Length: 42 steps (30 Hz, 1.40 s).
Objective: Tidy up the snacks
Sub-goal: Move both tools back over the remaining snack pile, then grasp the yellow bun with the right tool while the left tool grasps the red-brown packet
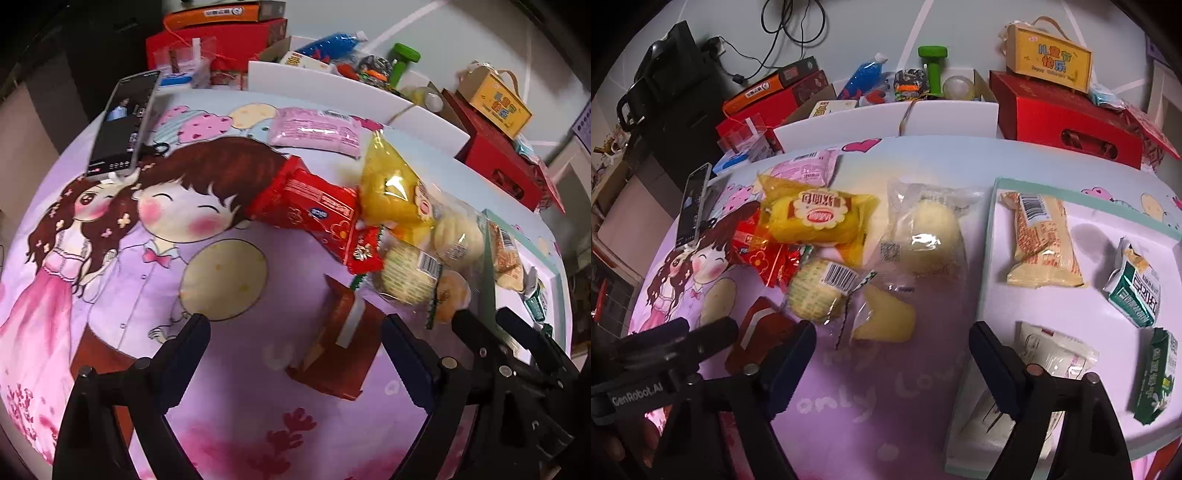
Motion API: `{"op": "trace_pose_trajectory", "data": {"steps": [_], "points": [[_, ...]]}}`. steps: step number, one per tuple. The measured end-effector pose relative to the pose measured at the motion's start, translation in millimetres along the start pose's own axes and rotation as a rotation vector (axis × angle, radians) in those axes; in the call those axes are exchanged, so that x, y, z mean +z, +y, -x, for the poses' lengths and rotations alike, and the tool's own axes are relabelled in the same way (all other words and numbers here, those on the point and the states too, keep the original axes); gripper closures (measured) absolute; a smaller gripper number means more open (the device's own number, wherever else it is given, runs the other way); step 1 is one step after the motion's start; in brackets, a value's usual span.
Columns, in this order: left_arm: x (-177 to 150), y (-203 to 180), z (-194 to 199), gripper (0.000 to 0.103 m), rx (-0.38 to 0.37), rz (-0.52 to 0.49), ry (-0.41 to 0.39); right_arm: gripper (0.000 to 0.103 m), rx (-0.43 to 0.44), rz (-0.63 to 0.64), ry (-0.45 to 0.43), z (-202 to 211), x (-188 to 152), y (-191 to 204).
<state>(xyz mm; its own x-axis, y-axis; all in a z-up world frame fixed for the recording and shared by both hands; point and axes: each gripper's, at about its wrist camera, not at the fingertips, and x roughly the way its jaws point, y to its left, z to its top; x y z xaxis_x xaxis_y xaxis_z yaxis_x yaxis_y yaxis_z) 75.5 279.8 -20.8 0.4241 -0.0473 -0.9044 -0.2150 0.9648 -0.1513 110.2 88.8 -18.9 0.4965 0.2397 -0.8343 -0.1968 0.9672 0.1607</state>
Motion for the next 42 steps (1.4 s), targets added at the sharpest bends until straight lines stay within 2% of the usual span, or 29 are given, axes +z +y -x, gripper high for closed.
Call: {"op": "trace_pose_trajectory", "data": {"steps": [3,6,11,18,23,26,28,35,42], "points": [[0.3,-1.6,0.9,0.010,0.000,-0.008,-0.001,0.033,0.033,-0.007,-0.005,-0.2,2.8,-2.0],[-1.8,-4.7,-0.8,0.010,-0.014,-0.019,0.007,0.037,0.049,-0.007,0.014,-6.1,3.0,-2.0],[-5.8,-16.3,-10.8,0.012,-0.018,-0.070,0.042,0.053,0.059,-0.001,0.042,-17.4,1.7,1.5],[-10.1,-25.4,-36.9,0.030,-0.011,-0.107,0.117,0.055,0.065,-0.032,0.069,-30.0,0.6,-4.4],[-10.8,-32.4,-43.2,0.037,0.016,-0.146,0.115,0.057,0.053,-0.023,0.067,-34.1,1.3,-1.4],[-10.9,-34.6,-43.5,0.046,0.008,-0.150,0.112,0.059,0.048,-0.019,0.064,-33.8,1.6,-0.4],[-11.3,-35.5,-42.2,0.059,-0.002,-0.154,0.107,0.059,0.046,-0.017,0.062,-33.1,1.3,-0.4],[-7.9,-36.0,-34.5,0.061,-0.007,-0.161,0.095,0.062,0.050,-0.019,0.054,-27.4,1.1,-0.2],[-4.4,-33.9,-13.6,0.061,-0.012,-0.161,0.038,0.063,0.042,-0.004,0.036,-16.7,2.7,3.8]]}}
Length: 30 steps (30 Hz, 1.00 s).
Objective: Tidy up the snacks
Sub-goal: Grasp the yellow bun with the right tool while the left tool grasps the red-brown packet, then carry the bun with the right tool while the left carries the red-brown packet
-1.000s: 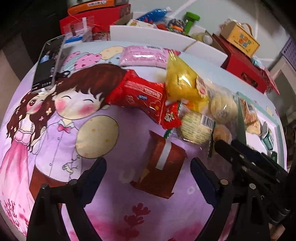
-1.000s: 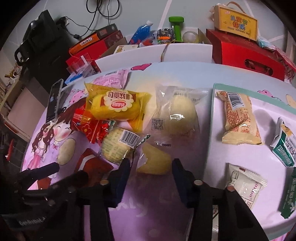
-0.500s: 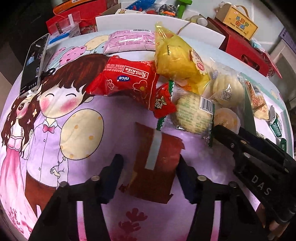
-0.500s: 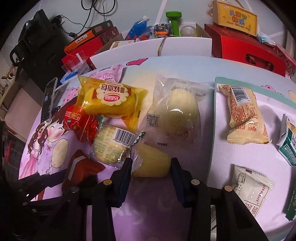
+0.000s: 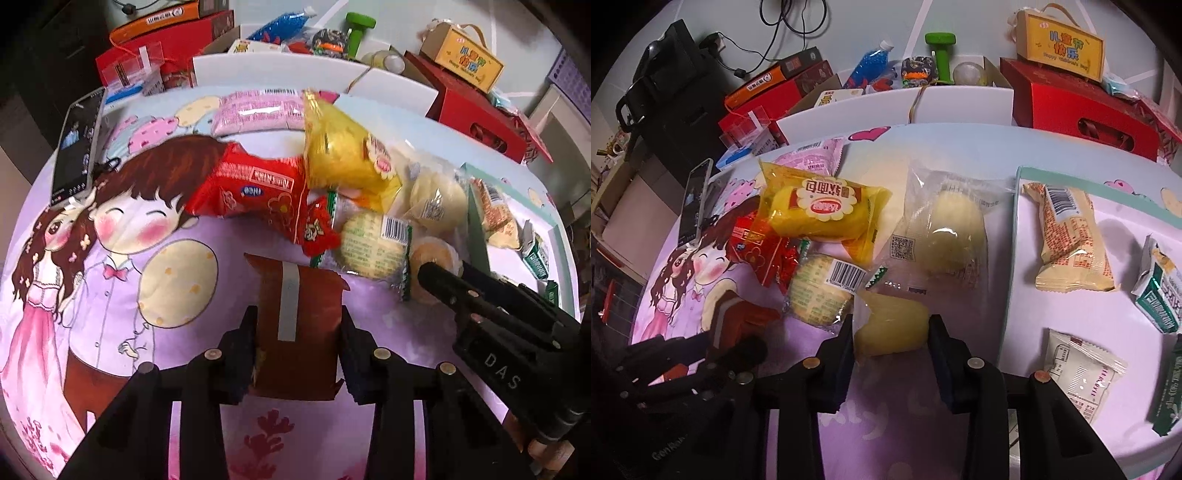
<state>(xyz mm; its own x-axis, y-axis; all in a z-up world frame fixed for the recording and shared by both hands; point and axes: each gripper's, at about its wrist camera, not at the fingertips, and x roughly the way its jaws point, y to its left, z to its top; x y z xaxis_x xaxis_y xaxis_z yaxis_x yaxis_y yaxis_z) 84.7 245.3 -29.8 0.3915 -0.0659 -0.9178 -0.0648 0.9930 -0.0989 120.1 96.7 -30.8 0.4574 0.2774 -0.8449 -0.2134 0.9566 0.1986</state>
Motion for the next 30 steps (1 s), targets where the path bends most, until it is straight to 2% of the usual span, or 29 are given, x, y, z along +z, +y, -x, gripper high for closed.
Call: {"op": "trace_pose_trajectory", "data": {"steps": [5,16,23,30], "points": [[4.5,2.0,13.8,0.061,0.001,0.006,-0.041,0.063,-0.006,0.012,-0.034,17.8,1.4,3.1],[9.1,-11.1,47.4,0.061,-0.015,-0.027,-0.137,0.063,-0.085,0.002,-0.056,54.2,-1.7,-10.4],[15.0,-41.7,57.1,0.061,-0.059,-0.094,-0.165,0.063,-0.136,-0.033,-0.052,71.6,-5.6,-32.5],[17.8,-89.5,60.7,0.061,-0.114,-0.202,-0.166,0.063,-0.188,-0.131,-0.051,89.2,-8.5,-81.6]]}}
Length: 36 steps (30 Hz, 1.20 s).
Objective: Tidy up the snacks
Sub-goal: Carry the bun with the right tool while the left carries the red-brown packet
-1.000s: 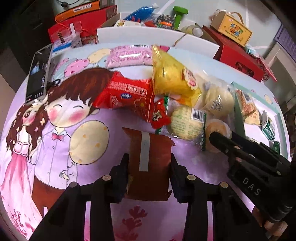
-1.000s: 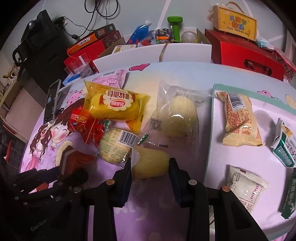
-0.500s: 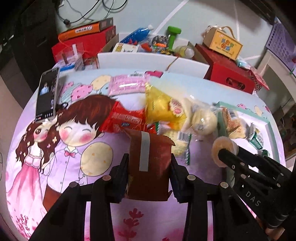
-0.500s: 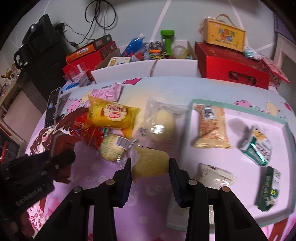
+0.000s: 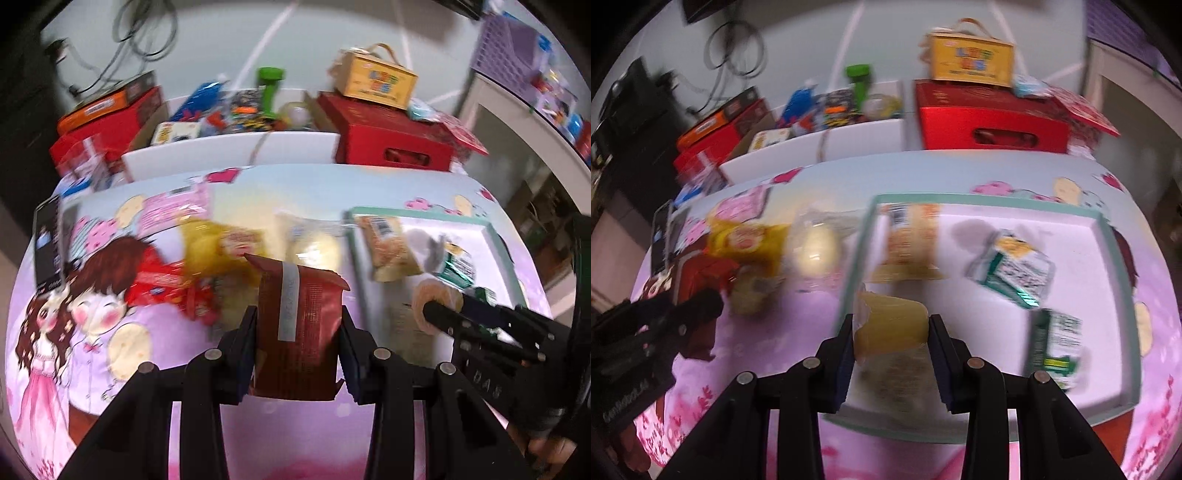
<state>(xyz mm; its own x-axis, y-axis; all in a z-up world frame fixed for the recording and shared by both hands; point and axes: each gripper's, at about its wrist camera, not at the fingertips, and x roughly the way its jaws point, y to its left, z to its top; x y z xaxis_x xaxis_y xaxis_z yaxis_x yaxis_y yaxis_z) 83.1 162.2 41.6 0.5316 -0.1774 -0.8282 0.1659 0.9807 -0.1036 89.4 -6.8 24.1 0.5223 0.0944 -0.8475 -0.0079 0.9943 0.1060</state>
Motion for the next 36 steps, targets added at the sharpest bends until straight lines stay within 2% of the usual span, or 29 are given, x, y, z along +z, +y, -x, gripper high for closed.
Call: {"op": "trace_pose_trajectory", "data": {"steps": [9,15,26,36], "points": [[8.3,-62.8,-19.8,0.062,-0.076,-0.126,0.042,0.063,-0.068,-0.153,-0.007,7.7,7.5,-75.8],[15.5,-101.3,-45.7,0.062,-0.099,-0.193,0.085,0.063,-0.097,-0.202,0.004,-0.1,11.1,-105.8],[22.5,-141.2,-87.4,0.061,-0.098,-0.293,0.129,0.063,-0.111,-0.251,0.025,-20.7,16.9,-133.0],[22.4,-148.9,-94.4,0.061,-0.102,-0.301,0.139,0.062,-0.135,-0.231,0.035,-21.9,18.4,-129.3]]}}
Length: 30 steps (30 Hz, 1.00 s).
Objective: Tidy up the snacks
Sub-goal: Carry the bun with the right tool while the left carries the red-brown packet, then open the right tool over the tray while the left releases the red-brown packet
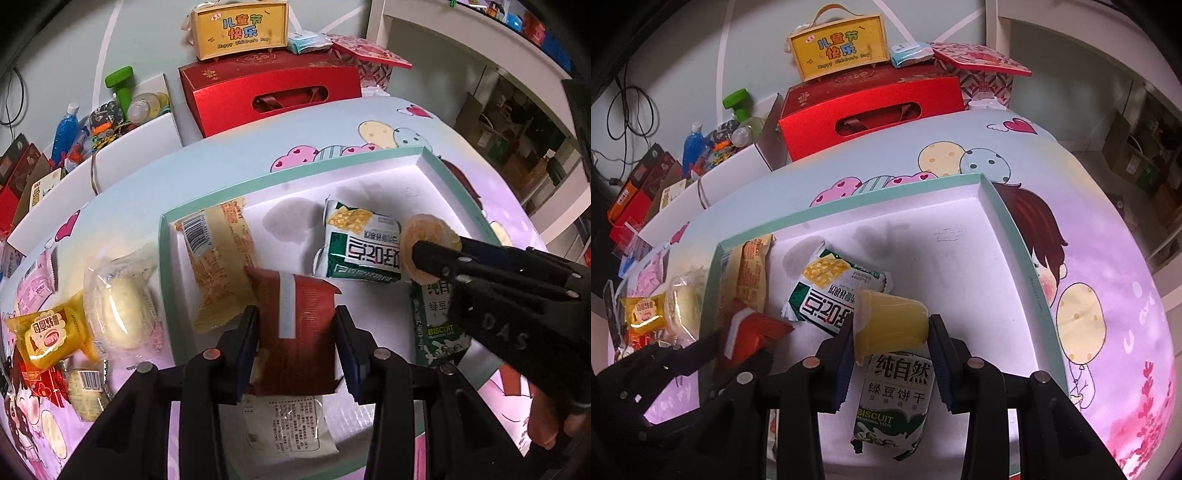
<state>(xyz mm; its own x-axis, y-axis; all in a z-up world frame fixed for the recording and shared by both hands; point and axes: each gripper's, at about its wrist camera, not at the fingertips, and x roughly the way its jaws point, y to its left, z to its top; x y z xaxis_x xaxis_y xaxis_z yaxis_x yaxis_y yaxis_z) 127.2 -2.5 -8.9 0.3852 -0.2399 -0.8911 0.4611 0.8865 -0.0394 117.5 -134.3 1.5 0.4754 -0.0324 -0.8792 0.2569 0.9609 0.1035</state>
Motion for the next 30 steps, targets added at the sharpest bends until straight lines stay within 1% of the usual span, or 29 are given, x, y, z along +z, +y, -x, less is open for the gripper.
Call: {"op": "trace_pose_trajectory", "data": {"steps": [3,6,8,9,10,11,12,15,17,18,19,20,21,22,23,24,25,26,28,29,30], "points": [[0.0,0.5,4.8,0.052,0.007,0.000,-0.008,0.062,-0.011,0.013,-0.002,2.1,-0.7,3.5],[0.4,2.8,10.0,0.052,0.017,0.002,-0.017,0.061,-0.024,0.030,-0.003,4.5,-0.7,7.0],[0.7,5.8,13.9,0.051,0.025,0.006,-0.023,0.056,-0.040,0.040,-0.010,6.9,-0.3,8.9],[0.9,7.8,15.7,0.049,0.028,0.012,-0.026,0.052,-0.044,0.046,-0.013,8.0,-0.3,10.0],[1.0,10.5,17.5,0.044,0.032,0.019,-0.029,0.050,-0.043,0.052,-0.015,8.5,0.0,11.1],[1.3,13.4,18.8,0.042,0.038,0.027,-0.032,0.050,-0.045,0.055,-0.015,8.8,-0.1,12.2],[1.4,16.9,20.5,0.040,0.046,0.036,-0.035,0.049,-0.048,0.059,-0.015,8.6,-0.1,13.3],[0.8,26.3,21.7,0.040,0.063,0.062,-0.033,0.049,-0.049,0.069,-0.008,7.4,-0.5,16.1],[0.2,33.1,21.1,0.040,0.075,0.084,-0.029,0.045,-0.055,0.075,-0.007,7.0,-0.6,17.9],[0.0,38.0,20.1,0.040,0.085,0.101,-0.026,0.038,-0.058,0.078,-0.007,6.5,-0.6,18.8],[-0.2,41.7,19.9,0.034,0.092,0.114,-0.024,0.033,-0.062,0.082,-0.007,6.2,-0.8,19.8],[-0.7,45.7,19.9,0.029,0.099,0.128,-0.024,0.032,-0.064,0.087,-0.008,6.0,-1.0,21.0],[-1.3,51.3,20.6,0.020,0.111,0.147,-0.027,0.032,-0.065,0.094,-0.006,5.6,-1.4,22.6],[-1.4,54.3,20.6,0.018,0.118,0.157,-0.030,0.031,-0.065,0.099,-0.003,5.0,-1.8,24.2],[-2.2,58.3,21.4,0.018,0.125,0.169,-0.033,0.030,-0.066,0.105,-0.001,4.4,-1.9,25.9],[-3.3,63.1,21.8,0.018,0.133,0.181,-0.034,0.024,-0.068,0.109,0.000,4.1,-2.1,27.1],[-4.1,65.4,21.3,0.017,0.138,0.188,-0.034,0.020,-0.070,0.113,-0.001,4.0,-2.3,28.0],[-5.5,68.0,21.2,0.016,0.146,0.194,-0.036,0.020,-0.071,0.117,-0.003,4.1,-2.4,29.3],[-6.9,73.2,20.5,0.010,0.164,0.210,-0.038,0.019,-0.073,0.124,-0.003,4.0,-2.6,31.1],[-7.6,75.1,20.1,0.008,0.174,0.216,-0.040,0.019,-0.074,0.125,-0.002,3.8,-2.7,31.8],[-8.3,77.1,19.9,0.008,0.187,0.220,-0.044,0.015,-0.076,0.127,-0.001,3.5,-3.0,32.7]]}}
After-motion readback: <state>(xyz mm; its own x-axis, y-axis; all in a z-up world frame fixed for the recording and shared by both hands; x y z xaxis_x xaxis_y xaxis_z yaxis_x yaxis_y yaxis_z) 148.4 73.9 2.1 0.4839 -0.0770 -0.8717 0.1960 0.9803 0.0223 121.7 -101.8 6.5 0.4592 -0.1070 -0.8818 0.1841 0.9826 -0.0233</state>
